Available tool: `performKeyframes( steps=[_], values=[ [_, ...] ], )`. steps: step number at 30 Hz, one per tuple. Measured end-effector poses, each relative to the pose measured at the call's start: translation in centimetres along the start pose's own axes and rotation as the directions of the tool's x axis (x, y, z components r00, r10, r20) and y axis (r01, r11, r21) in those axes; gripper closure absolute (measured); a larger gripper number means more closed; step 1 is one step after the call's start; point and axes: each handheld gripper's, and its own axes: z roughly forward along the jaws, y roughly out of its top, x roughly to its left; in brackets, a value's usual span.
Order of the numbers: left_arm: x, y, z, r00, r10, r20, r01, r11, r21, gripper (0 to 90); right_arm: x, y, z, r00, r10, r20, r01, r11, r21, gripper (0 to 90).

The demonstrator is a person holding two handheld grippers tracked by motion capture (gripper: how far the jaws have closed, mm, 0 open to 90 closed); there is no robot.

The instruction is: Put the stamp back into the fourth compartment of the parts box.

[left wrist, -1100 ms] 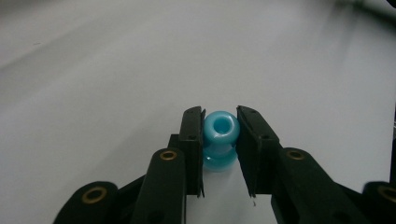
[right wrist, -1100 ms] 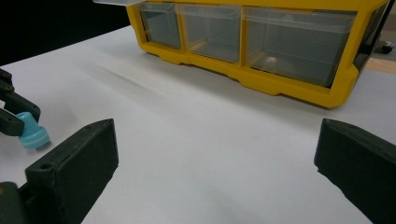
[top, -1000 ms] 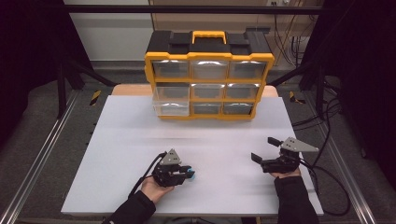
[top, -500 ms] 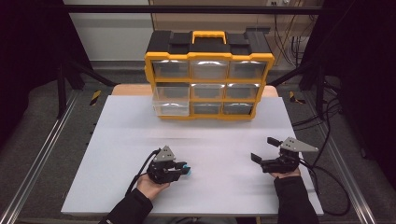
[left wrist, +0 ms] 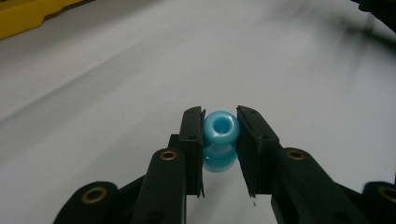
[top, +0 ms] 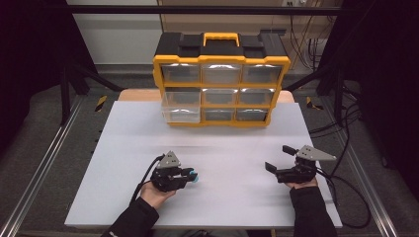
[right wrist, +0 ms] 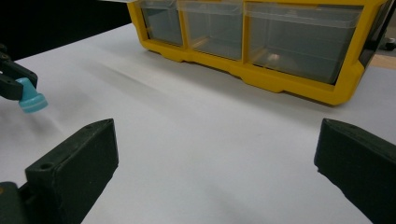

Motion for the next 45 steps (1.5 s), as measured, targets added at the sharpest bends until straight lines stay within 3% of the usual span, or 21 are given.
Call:
performKeyframes(
  steps=[45],
  values=[
    [2.7, 2.0, -5.2, 0.9955, -0.037, -0.087, 0.030, 0.9958, -0.087, 71.7, 0.0, -0.1, 0.2, 1.0000, -0.004, -0.004, 0.004, 1.000, 0.011, 0.2]
  ],
)
